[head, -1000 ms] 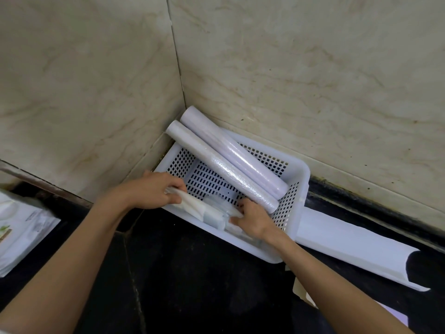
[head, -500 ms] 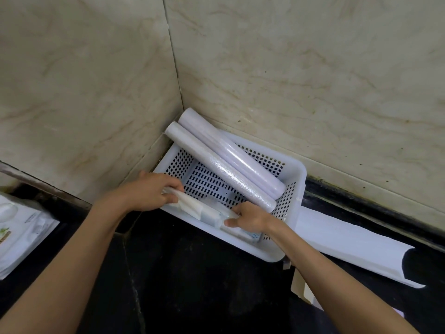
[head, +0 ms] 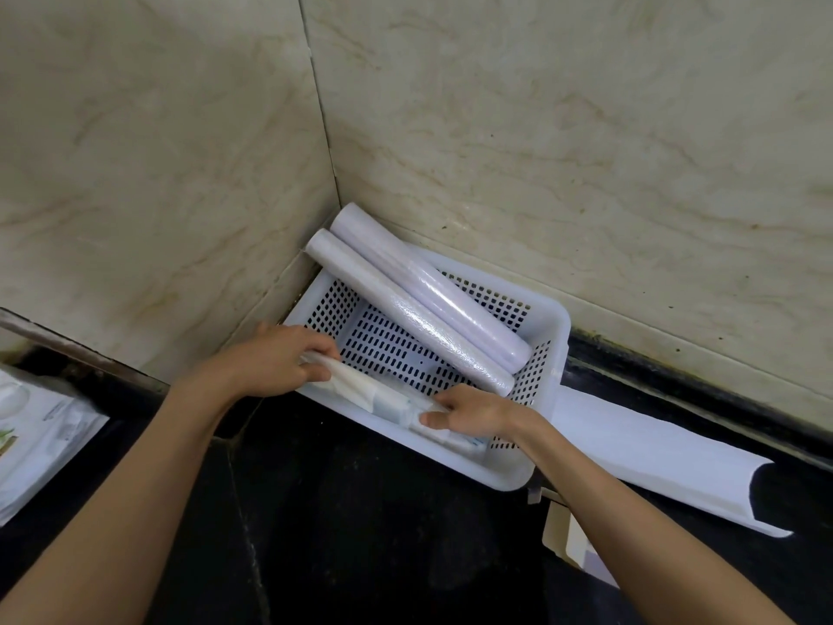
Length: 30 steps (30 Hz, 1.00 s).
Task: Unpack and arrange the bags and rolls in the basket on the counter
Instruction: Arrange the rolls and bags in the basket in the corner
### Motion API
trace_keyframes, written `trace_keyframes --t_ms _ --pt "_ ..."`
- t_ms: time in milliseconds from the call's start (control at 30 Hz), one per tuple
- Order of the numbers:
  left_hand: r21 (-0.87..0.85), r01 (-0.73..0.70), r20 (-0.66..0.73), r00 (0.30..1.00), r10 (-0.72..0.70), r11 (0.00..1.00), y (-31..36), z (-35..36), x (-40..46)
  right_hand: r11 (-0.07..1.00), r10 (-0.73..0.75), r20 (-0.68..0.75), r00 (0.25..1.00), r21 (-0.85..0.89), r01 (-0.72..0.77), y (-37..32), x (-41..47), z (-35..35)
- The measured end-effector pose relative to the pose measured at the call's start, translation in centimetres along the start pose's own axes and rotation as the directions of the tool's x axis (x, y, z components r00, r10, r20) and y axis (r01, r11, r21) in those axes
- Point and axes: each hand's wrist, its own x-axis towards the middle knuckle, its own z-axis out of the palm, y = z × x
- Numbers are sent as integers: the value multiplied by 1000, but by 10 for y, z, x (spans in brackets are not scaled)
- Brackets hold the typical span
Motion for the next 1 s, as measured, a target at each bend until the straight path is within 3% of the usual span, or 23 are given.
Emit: trace_keyframes --t_ms 167,267,333,400,467,533,600,700,867,1000 --pt "-45 14 -4 1000 -14 999 1 1 0 981 47 -85 995 193 -30 4 -2 0" --pt "-1 1 -80 997 -1 1000 3 1 2 945 98 -174 980 324 -38 6 -13 -11" --pt "39 -24 -224 974 32 999 6 2 3 932 91 -250 964 363 6 9 -26 -23" --pt "99 -30 -436 897 71 995 10 7 7 914 112 -336 935 404 35 16 -39 -36" --pt "194 -53 -546 824 152 980 20 20 13 896 122 -436 892 435 90 22 -54 -46" --pt "253 -93 -469 859 206 963 35 39 22 865 132 -538 832 472 168 29 -63 -52" --pt "244 -105 -254 952 168 964 47 56 37 824 158 -587 794 521 221 31 -67 -54" --pt "139 -62 29 998 59 988 55 68 63 845 134 -554 821 497 198 33 -64 -50" --pt "123 -26 55 998 19 992 46 72 89 923 31 -507 862 347 170 31 -50 -37" --pt "-42 -14 59 998 17 999 40 73 88 976 -25 -467 884 181 123 24 -34 -23"
